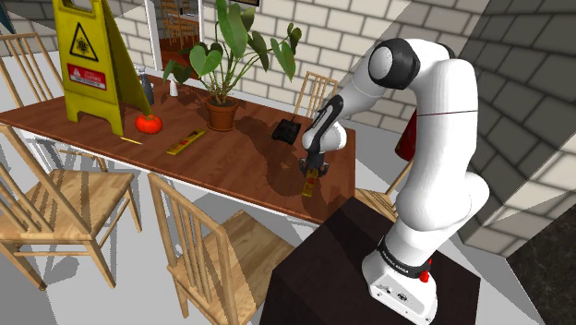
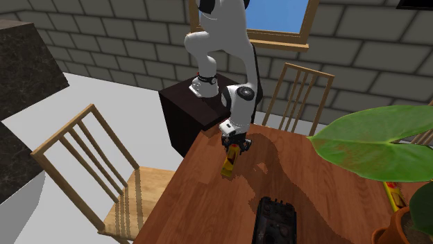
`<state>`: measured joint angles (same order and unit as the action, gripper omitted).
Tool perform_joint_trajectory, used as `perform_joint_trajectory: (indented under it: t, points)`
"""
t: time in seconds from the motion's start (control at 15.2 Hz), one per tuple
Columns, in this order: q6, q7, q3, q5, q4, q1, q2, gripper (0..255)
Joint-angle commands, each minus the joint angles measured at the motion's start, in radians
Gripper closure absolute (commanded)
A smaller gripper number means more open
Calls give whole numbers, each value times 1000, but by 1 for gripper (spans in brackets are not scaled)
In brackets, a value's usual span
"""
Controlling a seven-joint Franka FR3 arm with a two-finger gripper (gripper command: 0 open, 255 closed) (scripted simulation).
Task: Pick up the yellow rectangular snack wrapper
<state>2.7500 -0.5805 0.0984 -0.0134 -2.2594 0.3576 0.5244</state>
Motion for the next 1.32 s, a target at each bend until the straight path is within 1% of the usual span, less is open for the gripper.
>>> perform_joint_trajectory:
  t: [0.0, 0.53, 1.25]
  points:
    - [2, 0, 0, 0, 1, 1, 4, 255]
    - [1, 0, 0, 0, 0, 0, 3, 255]
    - [-114, -4, 14, -14, -32, -11, -146, 255]
